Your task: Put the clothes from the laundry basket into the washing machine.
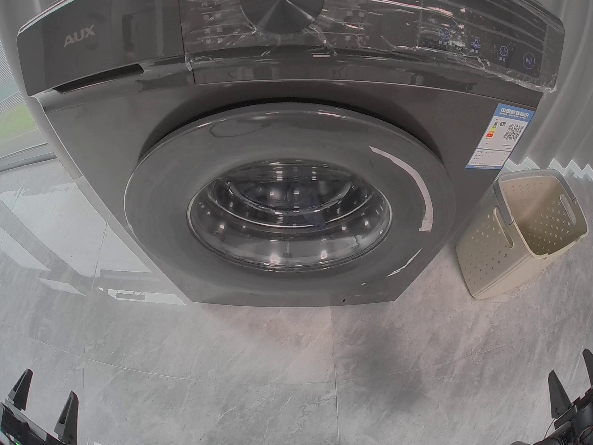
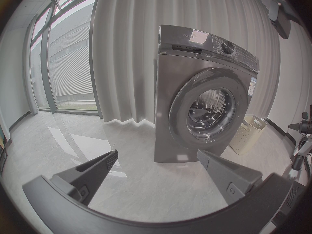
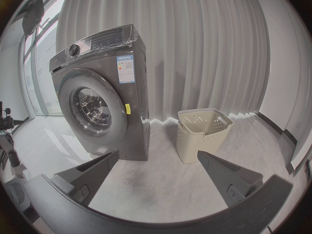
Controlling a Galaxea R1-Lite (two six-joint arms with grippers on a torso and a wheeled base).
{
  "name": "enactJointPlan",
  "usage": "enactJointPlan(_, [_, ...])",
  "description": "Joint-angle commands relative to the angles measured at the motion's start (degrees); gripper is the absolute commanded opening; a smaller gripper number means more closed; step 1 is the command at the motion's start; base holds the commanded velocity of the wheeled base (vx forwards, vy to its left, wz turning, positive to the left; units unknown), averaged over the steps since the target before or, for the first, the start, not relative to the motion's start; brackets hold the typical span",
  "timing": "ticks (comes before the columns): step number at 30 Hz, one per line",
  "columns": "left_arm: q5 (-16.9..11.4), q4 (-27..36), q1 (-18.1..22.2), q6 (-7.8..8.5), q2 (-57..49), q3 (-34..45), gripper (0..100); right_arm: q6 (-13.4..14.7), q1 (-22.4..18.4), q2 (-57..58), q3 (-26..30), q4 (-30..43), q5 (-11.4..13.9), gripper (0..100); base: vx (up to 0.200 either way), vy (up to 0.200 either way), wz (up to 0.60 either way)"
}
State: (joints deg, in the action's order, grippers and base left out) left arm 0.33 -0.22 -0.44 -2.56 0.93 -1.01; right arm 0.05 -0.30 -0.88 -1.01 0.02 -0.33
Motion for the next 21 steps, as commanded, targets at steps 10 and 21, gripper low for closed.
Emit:
enactJointPlan(10, [0.02, -0.04, 0.0, 0.36, -0.66, 1.01, 100, -0.14, 0.04, 0.88, 1.01, 0.06, 0.5, 100, 0.0, 0.0, 0.0])
enactJointPlan(21, [0.02, -0.04, 0.0, 0.1, -0.66, 1.01, 100, -0.14, 0.13, 0.88, 1.01, 0.15, 0.68, 100, 0.0, 0.0, 0.0])
